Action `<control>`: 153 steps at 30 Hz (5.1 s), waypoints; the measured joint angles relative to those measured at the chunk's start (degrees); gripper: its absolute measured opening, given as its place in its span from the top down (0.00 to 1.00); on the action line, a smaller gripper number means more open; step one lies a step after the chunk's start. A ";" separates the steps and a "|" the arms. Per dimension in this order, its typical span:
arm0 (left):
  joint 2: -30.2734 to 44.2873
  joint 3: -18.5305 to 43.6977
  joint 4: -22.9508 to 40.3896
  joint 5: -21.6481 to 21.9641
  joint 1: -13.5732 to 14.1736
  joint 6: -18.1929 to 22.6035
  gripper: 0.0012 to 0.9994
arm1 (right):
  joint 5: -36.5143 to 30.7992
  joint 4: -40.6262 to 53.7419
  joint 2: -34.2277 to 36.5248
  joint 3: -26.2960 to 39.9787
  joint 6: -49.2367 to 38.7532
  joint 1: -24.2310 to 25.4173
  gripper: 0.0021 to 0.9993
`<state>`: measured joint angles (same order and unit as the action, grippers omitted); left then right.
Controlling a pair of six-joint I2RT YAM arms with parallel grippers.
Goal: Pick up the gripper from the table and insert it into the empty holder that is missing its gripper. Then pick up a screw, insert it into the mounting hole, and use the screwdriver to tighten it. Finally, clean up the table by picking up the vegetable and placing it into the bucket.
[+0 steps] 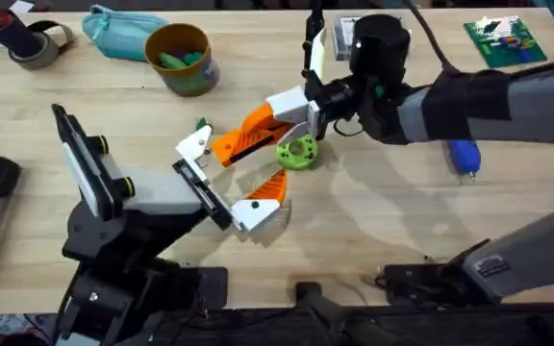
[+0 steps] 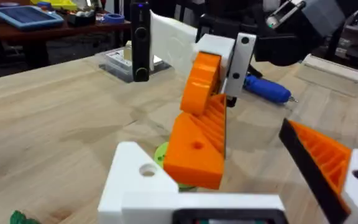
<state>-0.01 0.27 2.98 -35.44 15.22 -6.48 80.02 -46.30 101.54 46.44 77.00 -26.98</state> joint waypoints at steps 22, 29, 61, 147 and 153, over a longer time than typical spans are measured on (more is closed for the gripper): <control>0.00 0.00 0.00 -0.45 0.00 0.00 0.01 | -2.99 0.27 0.00 0.00 0.83 -1.51 0.98; 0.00 0.00 0.04 -0.59 0.00 -0.19 0.01 | -4.16 1.09 0.00 0.00 0.82 -1.51 0.98; 0.44 0.00 0.19 1.65 -0.48 -3.05 0.01 | -4.69 -0.21 3.74 0.72 -0.92 -2.55 0.98; 0.26 0.02 1.18 -14.01 -0.04 6.73 0.01 | 4.65 -2.64 5.20 2.49 -2.60 -1.53 0.98; 0.26 0.02 1.16 -13.44 -0.04 6.69 0.01 | 3.61 -2.82 5.20 2.49 -2.19 -1.99 0.98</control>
<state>0.25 0.30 4.14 -48.88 15.18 0.21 83.63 -49.12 106.74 48.93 74.81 -28.97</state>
